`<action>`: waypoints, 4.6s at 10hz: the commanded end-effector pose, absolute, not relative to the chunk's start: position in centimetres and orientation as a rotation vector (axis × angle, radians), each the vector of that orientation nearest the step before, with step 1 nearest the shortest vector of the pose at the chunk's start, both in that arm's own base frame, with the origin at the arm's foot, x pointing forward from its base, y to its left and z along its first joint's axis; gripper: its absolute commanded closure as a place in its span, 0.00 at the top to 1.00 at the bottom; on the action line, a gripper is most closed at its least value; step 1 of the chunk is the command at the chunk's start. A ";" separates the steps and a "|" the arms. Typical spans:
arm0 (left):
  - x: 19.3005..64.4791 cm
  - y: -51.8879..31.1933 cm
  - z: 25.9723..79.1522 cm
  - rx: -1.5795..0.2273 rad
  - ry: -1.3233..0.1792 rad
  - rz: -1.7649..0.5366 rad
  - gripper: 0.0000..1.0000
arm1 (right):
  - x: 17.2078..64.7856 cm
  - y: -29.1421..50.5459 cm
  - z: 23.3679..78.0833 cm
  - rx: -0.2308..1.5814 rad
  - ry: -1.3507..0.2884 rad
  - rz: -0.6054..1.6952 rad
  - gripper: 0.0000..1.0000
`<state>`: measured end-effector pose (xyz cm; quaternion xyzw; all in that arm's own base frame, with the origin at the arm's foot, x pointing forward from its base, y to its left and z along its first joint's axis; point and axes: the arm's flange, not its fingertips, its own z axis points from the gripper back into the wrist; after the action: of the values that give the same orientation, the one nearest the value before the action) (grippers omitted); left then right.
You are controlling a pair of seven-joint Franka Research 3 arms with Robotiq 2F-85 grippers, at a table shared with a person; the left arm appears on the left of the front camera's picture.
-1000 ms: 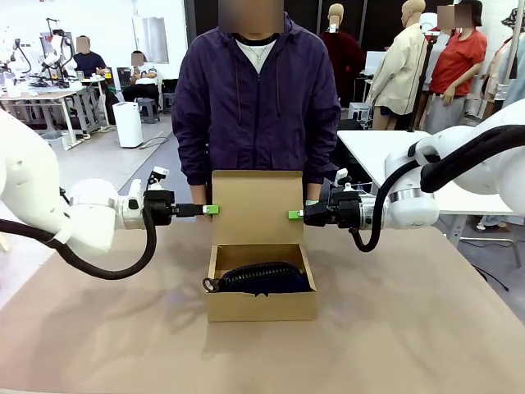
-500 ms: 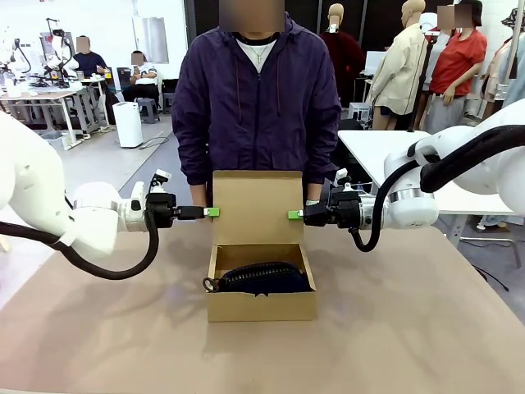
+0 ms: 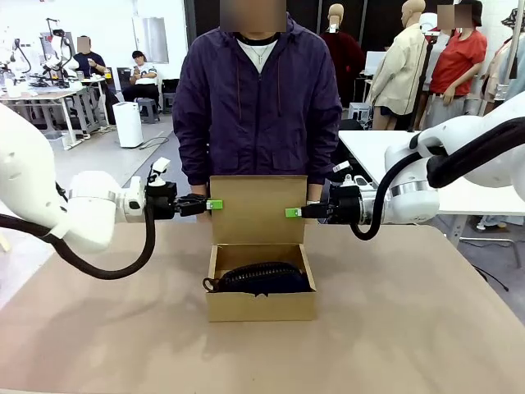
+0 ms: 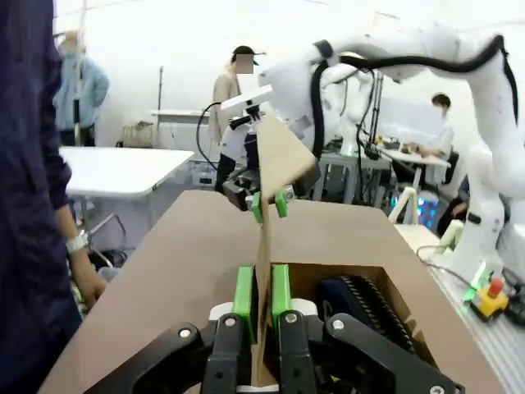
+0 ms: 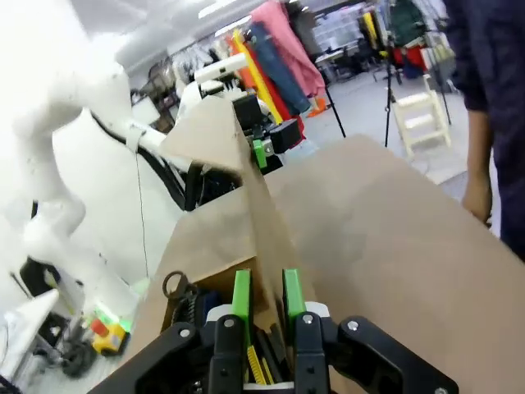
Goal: Pack the items into the box.
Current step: Close the Mailer Box.
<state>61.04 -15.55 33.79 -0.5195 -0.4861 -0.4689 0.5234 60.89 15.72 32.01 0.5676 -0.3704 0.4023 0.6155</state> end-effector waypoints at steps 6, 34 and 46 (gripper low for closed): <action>53.4 -16.1 32.5 -1.119 -1.201 -1.394 0.14 | 52.9 16.5 31.0 1.076 -1.078 1.168 0.23; 55.9 -18.5 28.5 -1.190 -0.847 -1.554 1.00 | 55.1 18.6 28.8 0.938 -0.902 1.148 1.00; 55.8 -9.9 40.7 -1.310 -0.856 -1.027 1.00 | 52.6 7.7 42.4 1.225 -0.854 0.555 1.00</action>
<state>57.06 -10.22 39.92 -0.5310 -0.3811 -0.4907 0.5762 53.73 8.88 41.56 0.5183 -0.3894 0.3267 0.6877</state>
